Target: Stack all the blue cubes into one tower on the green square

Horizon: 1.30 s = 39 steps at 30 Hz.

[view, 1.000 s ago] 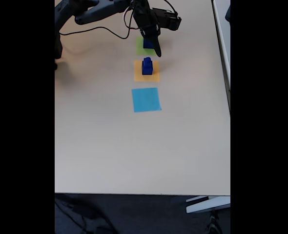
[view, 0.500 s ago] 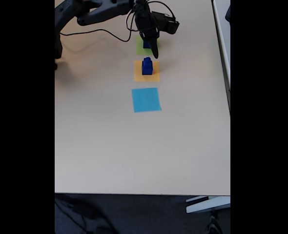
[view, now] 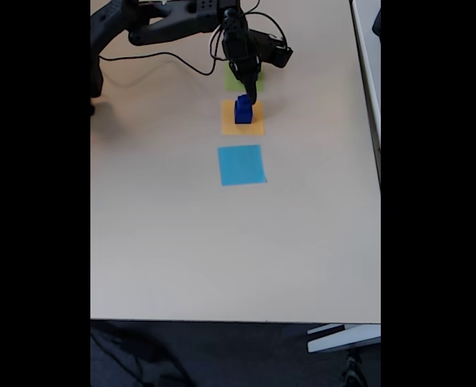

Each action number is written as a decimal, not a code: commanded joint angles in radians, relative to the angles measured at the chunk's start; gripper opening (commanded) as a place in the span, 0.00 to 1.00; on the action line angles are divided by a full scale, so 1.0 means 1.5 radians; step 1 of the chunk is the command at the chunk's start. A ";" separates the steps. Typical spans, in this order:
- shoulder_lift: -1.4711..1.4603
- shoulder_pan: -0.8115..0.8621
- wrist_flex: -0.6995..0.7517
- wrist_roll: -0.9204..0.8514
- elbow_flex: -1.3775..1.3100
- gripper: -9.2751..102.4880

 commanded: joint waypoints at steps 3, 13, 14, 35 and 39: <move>0.015 0.006 0.000 -0.011 -0.003 0.33; 0.019 0.020 0.001 -0.017 0.008 0.30; 0.019 0.021 0.000 -0.017 0.008 0.30; 0.011 0.031 -0.008 -0.034 -0.005 0.28; 0.002 0.027 -0.005 -0.032 -0.018 0.28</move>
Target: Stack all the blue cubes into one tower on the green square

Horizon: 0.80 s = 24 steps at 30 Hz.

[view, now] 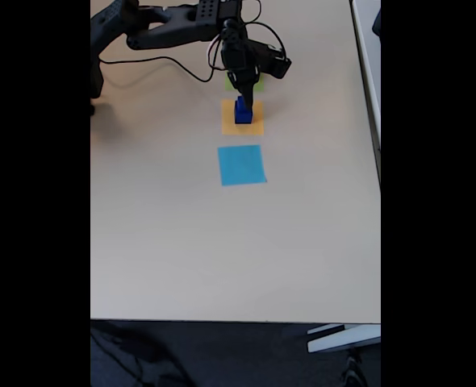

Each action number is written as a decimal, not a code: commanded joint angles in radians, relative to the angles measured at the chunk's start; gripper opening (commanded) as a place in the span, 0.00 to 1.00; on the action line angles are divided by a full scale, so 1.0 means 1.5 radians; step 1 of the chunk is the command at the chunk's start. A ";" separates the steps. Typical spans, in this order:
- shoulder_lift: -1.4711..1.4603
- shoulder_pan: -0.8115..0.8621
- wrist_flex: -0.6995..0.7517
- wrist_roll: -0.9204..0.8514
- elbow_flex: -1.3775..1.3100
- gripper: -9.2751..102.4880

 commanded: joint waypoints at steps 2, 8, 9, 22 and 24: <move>0.000 -0.005 -0.009 -0.001 -0.031 0.28; -0.007 -0.006 -0.015 -0.002 -0.041 0.28; -0.009 -0.006 -0.015 -0.003 -0.045 0.28; -0.006 -0.008 -0.011 -0.009 -0.055 0.25; -0.006 -0.009 -0.011 -0.007 -0.056 0.25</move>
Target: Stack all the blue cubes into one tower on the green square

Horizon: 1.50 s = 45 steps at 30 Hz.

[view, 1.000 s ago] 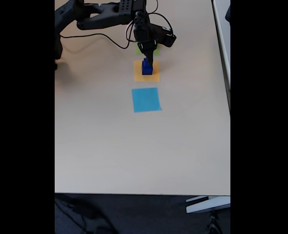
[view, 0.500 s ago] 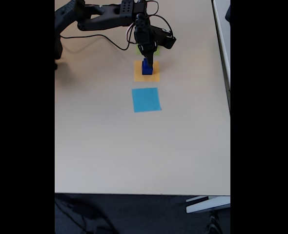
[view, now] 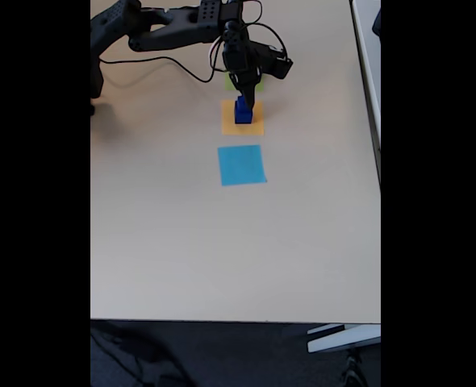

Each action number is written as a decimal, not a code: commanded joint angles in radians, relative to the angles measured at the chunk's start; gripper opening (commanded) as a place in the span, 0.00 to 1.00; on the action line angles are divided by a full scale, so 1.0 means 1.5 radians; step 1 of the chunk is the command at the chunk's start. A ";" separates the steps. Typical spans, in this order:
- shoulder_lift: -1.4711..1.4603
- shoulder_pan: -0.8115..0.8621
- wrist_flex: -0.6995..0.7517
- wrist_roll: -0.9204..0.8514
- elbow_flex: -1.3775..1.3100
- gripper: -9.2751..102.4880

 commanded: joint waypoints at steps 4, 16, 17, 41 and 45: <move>0.014 -0.007 -0.005 0.000 -0.037 0.25; 0.012 -0.008 -0.004 -0.004 -0.040 0.23; 0.012 -0.008 -0.004 -0.004 -0.040 0.23; 0.007 -0.009 -0.006 -0.007 -0.039 0.21; 0.007 -0.010 -0.006 -0.008 -0.039 0.20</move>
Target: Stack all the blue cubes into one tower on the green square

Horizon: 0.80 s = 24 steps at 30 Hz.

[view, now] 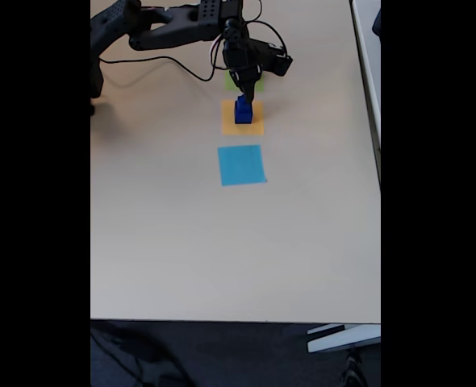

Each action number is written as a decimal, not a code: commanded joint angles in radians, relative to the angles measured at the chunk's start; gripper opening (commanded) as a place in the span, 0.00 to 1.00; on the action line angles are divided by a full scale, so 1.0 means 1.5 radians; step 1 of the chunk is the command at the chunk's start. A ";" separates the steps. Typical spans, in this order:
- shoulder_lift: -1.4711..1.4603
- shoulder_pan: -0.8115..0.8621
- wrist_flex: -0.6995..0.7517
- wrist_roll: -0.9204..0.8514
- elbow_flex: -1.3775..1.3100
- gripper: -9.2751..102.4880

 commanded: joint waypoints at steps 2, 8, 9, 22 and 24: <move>0.006 -0.003 -0.006 -0.004 -0.038 0.20; 0.005 -0.005 -0.007 -0.004 -0.037 0.19; 0.005 -0.005 -0.007 -0.004 -0.037 0.19; 0.005 -0.005 -0.010 -0.003 -0.029 0.16; 0.006 -0.004 -0.010 -0.003 -0.029 0.15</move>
